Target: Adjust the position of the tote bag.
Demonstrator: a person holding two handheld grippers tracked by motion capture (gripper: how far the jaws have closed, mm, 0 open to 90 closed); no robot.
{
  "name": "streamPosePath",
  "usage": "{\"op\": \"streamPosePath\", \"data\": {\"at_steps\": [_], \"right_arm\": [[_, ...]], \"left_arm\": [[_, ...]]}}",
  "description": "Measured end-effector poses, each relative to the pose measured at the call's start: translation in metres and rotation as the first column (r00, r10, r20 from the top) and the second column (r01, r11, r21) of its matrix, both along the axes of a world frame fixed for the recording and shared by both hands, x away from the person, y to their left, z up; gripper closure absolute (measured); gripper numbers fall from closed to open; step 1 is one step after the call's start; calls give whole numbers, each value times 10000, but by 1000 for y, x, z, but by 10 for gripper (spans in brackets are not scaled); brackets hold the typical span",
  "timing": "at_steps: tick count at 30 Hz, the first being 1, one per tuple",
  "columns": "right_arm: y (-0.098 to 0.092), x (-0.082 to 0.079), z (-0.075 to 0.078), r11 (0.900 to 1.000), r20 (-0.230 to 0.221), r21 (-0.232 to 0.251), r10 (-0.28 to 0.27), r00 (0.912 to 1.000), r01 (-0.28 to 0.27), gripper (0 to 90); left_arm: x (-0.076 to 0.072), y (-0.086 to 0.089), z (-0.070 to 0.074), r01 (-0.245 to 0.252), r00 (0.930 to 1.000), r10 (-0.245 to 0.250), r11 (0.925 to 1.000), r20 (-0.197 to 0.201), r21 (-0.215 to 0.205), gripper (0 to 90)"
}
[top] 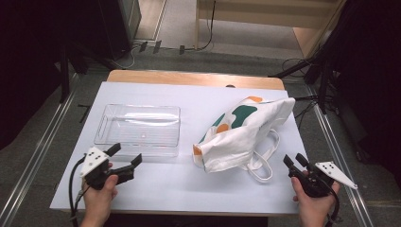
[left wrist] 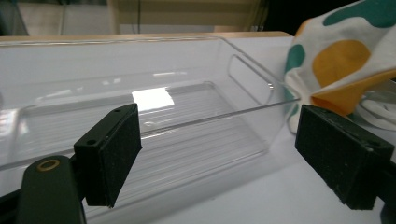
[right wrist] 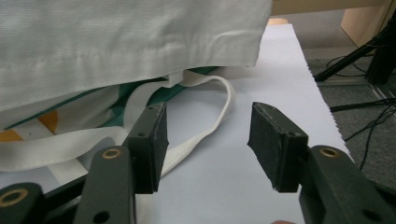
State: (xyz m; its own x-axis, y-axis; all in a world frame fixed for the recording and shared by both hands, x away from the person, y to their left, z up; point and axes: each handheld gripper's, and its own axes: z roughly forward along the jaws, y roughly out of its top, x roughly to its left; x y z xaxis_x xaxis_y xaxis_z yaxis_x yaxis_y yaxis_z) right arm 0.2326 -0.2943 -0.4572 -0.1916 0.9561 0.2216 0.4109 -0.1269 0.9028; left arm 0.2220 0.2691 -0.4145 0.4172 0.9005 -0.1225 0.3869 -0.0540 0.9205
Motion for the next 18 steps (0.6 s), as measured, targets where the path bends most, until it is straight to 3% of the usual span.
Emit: {"op": "streamPosePath", "data": {"at_steps": [2, 11, 14, 15, 16, 18], "right_arm": [[5, 0, -1, 9996, -47, -266, 109, 9999, -111, 504], [18, 4, -2, 9979, 25, -236, 602, 9982, -601, 526], [23, 4, -2, 9976, -264, -100, 676, 9974, -679, 511], [25, 5, -1, 9971, -216, -233, 720, 9972, -725, 529], [25, 5, -1, 9971, -216, -233, 720, 9972, -725, 529], [29, 5, 0, 9958, -44, -141, 900, 9959, -901, 530]], "left_arm": [[6, -23, -1, 422, 9991, -425, 9987, 69, 281, 154], [16, -68, 1, 1208, 9925, -1215, 9915, 112, 488, 179], [16, -84, 1, 1569, 9875, -1577, 9858, 88, 593, 197], [15, -95, 1, 1891, 9817, -1900, 9804, 118, 550, 206], [15, -95, 1, 1891, 9817, -1900, 9804, 118, 550, 216], [13, -106, 2, 2297, 9730, -2306, 9716, 90, 573, 230]]}}
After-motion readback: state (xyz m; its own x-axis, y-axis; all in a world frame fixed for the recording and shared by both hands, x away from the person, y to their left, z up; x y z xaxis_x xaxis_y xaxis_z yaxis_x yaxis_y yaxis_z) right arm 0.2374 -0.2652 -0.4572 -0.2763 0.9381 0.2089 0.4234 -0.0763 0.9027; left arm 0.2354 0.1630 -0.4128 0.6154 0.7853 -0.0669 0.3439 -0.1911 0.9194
